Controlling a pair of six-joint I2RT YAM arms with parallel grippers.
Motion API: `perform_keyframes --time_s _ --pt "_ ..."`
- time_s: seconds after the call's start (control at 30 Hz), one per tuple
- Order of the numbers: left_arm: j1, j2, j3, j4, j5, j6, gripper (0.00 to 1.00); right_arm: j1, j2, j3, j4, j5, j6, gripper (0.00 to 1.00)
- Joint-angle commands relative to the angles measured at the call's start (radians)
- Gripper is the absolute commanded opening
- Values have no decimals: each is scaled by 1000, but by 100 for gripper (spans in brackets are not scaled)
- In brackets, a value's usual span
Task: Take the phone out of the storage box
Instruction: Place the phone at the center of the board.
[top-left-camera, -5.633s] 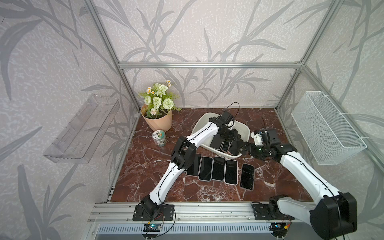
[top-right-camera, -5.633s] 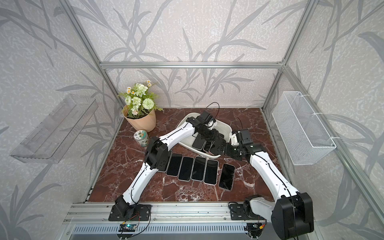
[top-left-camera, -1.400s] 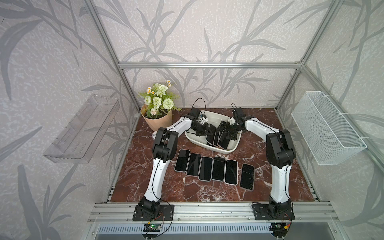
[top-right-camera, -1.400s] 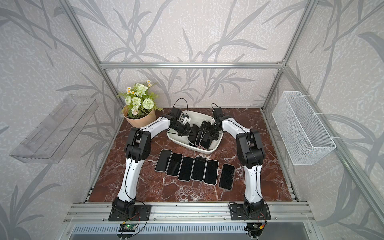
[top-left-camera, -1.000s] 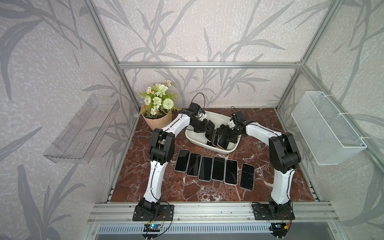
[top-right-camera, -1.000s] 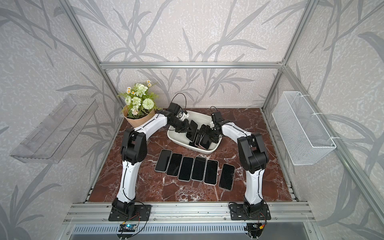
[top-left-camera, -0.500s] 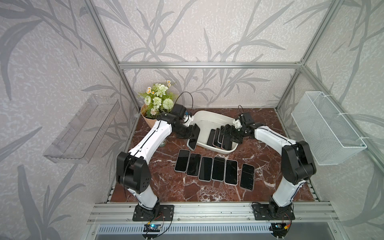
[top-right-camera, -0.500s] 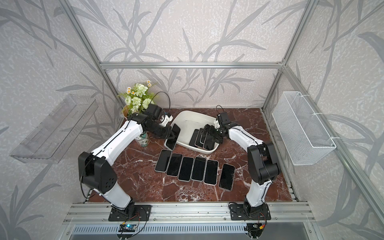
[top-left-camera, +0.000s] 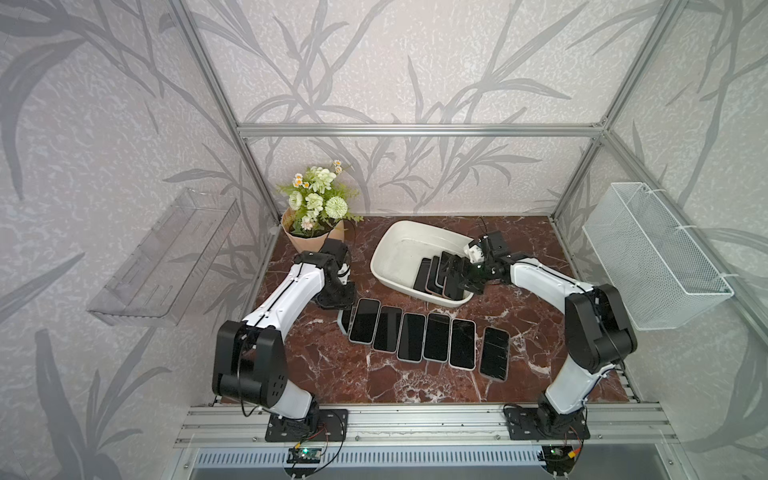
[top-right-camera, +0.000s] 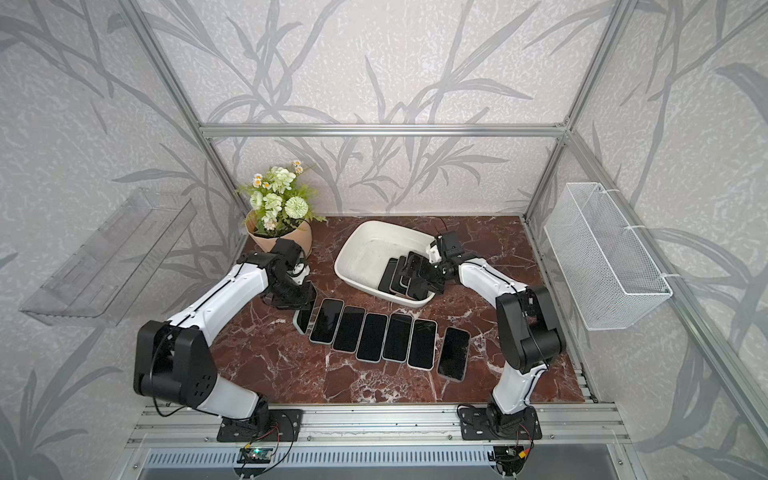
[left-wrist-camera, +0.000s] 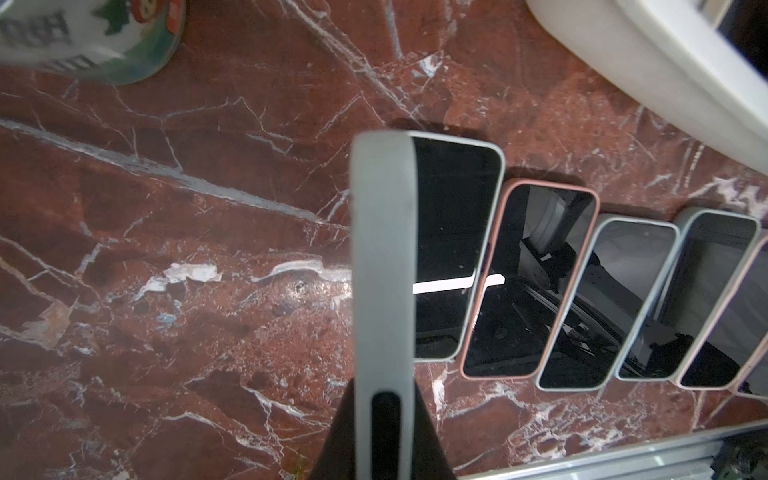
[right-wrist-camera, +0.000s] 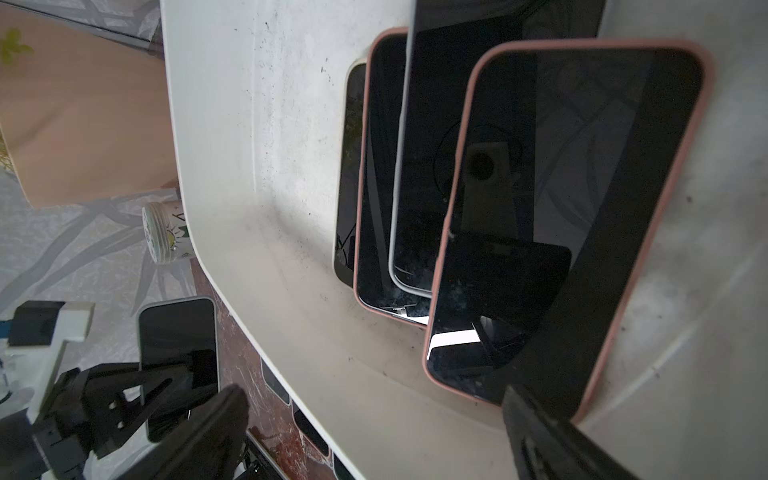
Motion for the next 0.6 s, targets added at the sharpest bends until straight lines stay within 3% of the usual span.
perform_keyframes --time_s 0.0,0.33,0.57 --pt "11 47 -30 82 -20 16 5 1 -38 -19 4 -6 -9 100" --pt "13 139 -61 181 -19 49 5 -20 -100 -47 -9 -8 -25 100" --pt "4 158 -112 221 109 71 5 -50 -108 -59 2 -18 -11 100"
